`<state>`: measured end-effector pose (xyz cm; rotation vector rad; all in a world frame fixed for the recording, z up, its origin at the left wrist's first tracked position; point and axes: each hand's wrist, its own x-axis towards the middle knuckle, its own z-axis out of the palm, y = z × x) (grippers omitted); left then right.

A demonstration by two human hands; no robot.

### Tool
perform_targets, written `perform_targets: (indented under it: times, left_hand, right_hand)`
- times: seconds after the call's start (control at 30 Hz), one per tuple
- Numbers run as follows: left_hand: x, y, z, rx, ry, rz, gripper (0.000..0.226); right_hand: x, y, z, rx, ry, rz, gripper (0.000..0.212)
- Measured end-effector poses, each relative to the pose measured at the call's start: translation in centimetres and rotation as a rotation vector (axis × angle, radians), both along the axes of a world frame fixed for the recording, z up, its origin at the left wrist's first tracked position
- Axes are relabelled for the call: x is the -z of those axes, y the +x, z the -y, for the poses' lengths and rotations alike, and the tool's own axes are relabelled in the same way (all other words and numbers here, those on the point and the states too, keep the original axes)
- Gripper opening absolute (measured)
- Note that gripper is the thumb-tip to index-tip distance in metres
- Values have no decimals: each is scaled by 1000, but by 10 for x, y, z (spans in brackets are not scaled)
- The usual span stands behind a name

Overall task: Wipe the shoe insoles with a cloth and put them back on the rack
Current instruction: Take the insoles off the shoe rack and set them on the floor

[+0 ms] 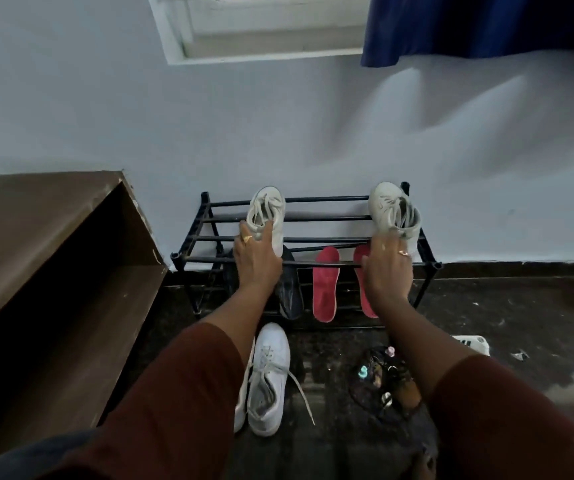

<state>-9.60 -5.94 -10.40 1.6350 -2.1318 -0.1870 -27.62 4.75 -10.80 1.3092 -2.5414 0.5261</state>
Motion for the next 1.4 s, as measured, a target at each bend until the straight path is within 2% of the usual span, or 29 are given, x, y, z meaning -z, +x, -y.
perform_targets:
  times: [0.1,0.2,0.3,0.4,0.47,0.57,0.73,0.87,1.0,1.07,1.23,1.4]
  left_hand:
    - [-4,-9,16,-70,96,-12,68]
    - [-3,-16,24,-61,200,-92,60]
    - [-3,-18,27,-53,190,-179,42]
    - [-1,-15,31,-34,167,-266,22]
    - [2,-13,27,-25,142,-322,14]
    - [3,-14,11,-1,58,-313,25]
    - [1,-5,-40,42,72,-329,28]
    - [15,7,-95,73,88,-288,29]
    - [36,27,-140,134,171,-314,31]
    - [44,37,-162,153,128,-286,28]
    - [76,52,-208,189,140,-286,55]
    - [104,71,-245,213,164,-225,63]
  right_hand:
    - [-5,-20,8,102,-35,42,54]
    - [-4,-36,19,178,5,209,56]
    - [-5,-52,25,176,-8,425,42]
    - [-13,-62,24,115,-9,436,32]
    - [-15,-62,21,142,-88,444,28]
    - [-11,-48,13,191,-234,515,19]
    - [2,-6,-16,229,-279,498,23]
    - [9,32,-51,229,-172,455,30]
    - [17,68,-89,172,-255,526,28]
    - [24,83,-107,149,-226,544,27]
    - [50,116,-154,150,-156,603,26]
    - [76,133,-194,148,-57,650,26]
